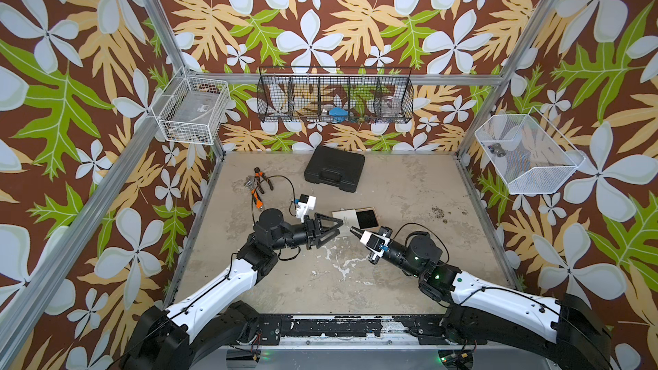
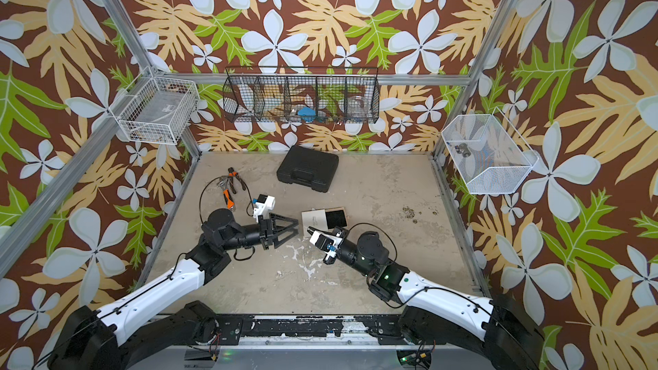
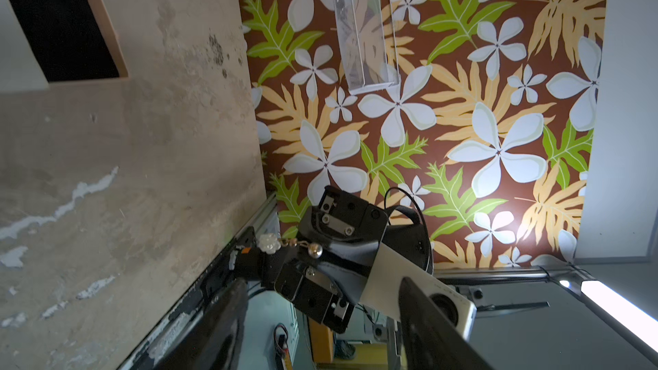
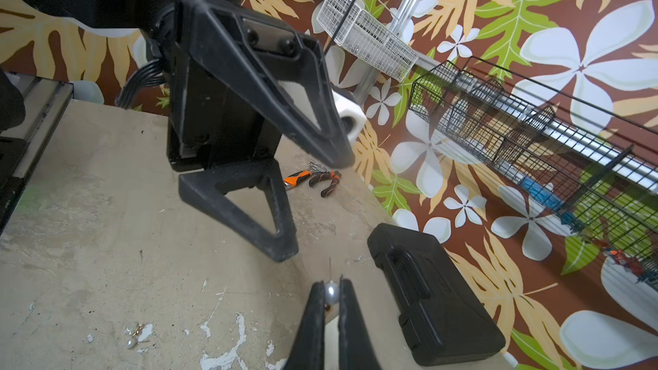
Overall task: Place the earrings into the drawer-style jewelry box
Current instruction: Pick up the earring from the center of the board, then insert the earring into the inner lining.
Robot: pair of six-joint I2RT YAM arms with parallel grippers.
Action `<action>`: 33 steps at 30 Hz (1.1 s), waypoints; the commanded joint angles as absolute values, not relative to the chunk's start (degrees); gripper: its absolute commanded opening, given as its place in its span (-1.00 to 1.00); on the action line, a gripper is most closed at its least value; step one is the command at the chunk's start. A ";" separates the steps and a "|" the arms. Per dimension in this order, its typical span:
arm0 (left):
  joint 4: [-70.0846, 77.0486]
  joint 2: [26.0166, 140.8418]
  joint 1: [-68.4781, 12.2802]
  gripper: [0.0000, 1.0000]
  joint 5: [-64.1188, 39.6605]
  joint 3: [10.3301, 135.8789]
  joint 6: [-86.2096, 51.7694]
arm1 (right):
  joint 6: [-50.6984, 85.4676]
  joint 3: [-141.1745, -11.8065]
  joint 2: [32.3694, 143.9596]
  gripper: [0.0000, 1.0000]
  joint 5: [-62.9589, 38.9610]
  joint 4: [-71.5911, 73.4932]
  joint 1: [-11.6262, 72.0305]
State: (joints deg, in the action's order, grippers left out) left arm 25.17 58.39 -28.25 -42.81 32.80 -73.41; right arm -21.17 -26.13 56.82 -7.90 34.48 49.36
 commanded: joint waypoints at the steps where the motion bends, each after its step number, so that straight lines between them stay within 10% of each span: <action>1: 12.18 58.42 -25.50 0.39 -37.62 35.87 -61.45 | -13.55 -29.03 56.25 -0.93 -9.78 23.27 45.79; 18: -3.98 66.33 -22.95 0.42 -20.09 31.47 -42.18 | -0.41 -52.68 73.98 -0.97 -10.68 -16.23 24.10; 33: -0.82 72.19 -23.01 0.42 -17.21 25.88 -39.20 | -6.53 -69.02 95.85 -0.95 -16.77 -34.23 22.49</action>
State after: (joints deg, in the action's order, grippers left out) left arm -2.24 71.99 -23.03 -18.02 25.91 -40.29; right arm -4.91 -68.14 95.00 -14.55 -30.28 22.48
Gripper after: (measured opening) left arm 0.709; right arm 0.079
